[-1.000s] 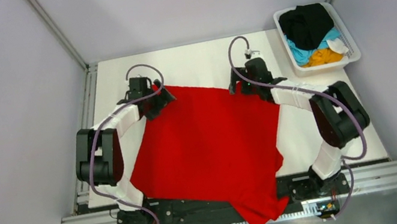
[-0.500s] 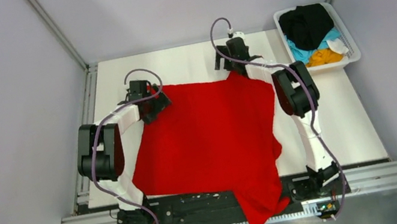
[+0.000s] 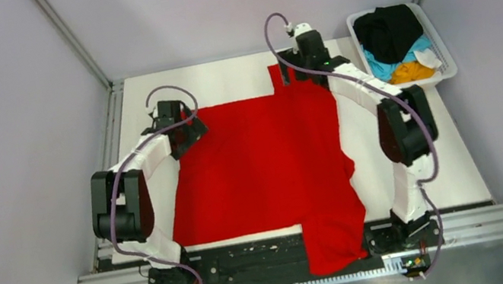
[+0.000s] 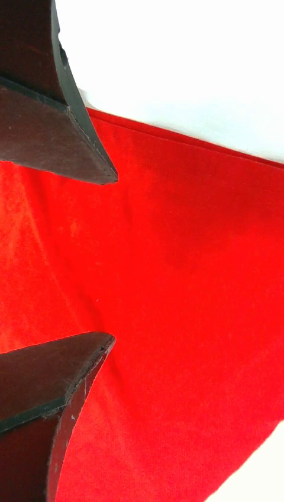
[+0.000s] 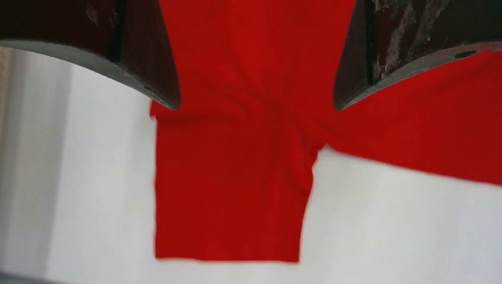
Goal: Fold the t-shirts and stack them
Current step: Flatten out the tshirt
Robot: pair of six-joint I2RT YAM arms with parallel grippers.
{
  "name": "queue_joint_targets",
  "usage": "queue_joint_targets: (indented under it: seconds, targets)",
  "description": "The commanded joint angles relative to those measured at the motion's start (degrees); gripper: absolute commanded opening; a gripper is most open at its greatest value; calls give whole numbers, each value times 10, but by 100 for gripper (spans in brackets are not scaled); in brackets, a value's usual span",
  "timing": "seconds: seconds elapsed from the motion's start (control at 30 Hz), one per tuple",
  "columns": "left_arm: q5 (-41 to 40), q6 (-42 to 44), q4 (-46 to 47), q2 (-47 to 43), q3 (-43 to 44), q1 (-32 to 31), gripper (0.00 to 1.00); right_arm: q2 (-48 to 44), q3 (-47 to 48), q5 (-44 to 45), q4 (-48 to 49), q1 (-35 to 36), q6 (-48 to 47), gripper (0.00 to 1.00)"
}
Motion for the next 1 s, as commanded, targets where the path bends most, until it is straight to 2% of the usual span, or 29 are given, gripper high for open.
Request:
queue_joint_targets:
  seconds: [0.0,0.13,0.23,0.3,0.37,0.43,0.53,0.73,0.83,0.97]
  targets:
    - [8,-1,10,-66,-22,1,99,-191,-173,86,-79,3,109,96]
    - [69,-3,53,-77,-56,0,99,-384,-418,97,-84,-10,264,96]
    - [108,-2,77,-67,-71,-4,99,-507,-517,103,-92,-22,312,93]
    - [114,-6,89,-60,-82,-6,99,-545,-551,90,-106,-25,323,87]
    - [114,-12,104,-54,-93,-6,99,-550,-571,77,-113,-26,315,82]
    - [110,-17,123,-51,-107,-6,99,-525,-575,83,-129,-26,305,70]
    - [95,-21,117,-39,-107,-6,99,-465,-559,87,-164,-26,306,57]
    - [60,-23,98,-32,-108,-5,99,-433,-579,64,-169,-26,315,49]
    - [58,-25,97,-31,-109,-5,99,-435,-597,37,-153,-25,316,40]
    - [58,-29,98,-21,-109,-5,99,-422,-607,33,-136,-25,315,39]
